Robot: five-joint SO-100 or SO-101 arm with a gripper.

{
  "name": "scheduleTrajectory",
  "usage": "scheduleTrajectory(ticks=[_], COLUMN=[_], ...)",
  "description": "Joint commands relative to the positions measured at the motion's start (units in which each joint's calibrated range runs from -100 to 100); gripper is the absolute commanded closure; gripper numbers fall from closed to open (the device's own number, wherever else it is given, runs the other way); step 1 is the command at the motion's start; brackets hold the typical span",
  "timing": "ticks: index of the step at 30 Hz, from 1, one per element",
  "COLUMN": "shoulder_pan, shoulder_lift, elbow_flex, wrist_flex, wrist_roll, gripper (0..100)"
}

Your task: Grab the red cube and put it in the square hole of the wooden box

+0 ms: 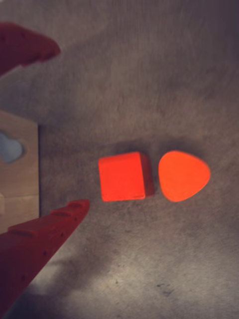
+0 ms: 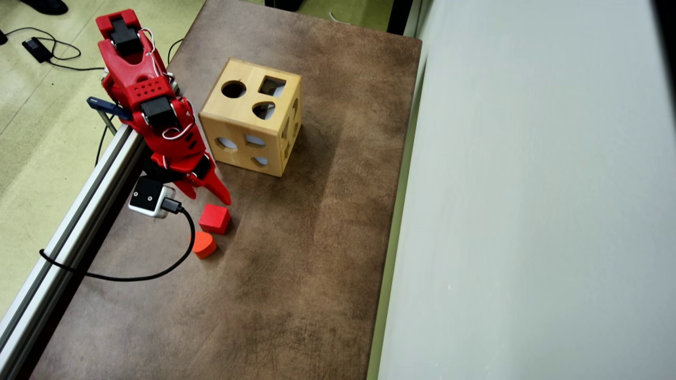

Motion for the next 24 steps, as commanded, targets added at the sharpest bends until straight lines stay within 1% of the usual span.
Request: scheduleTrajectory(ticks=[1,8,24], shoulder_pan=[0.5,0.8,1.1], shoulder_lift=[2.5,6.3,7.6], elbow_flex=[-1.3,-1.3,-1.3], wrist_flex=[-0.4,-0.1,0.0], wrist_roll=[0.3,0.3,0.4], gripper=[55,55,55])
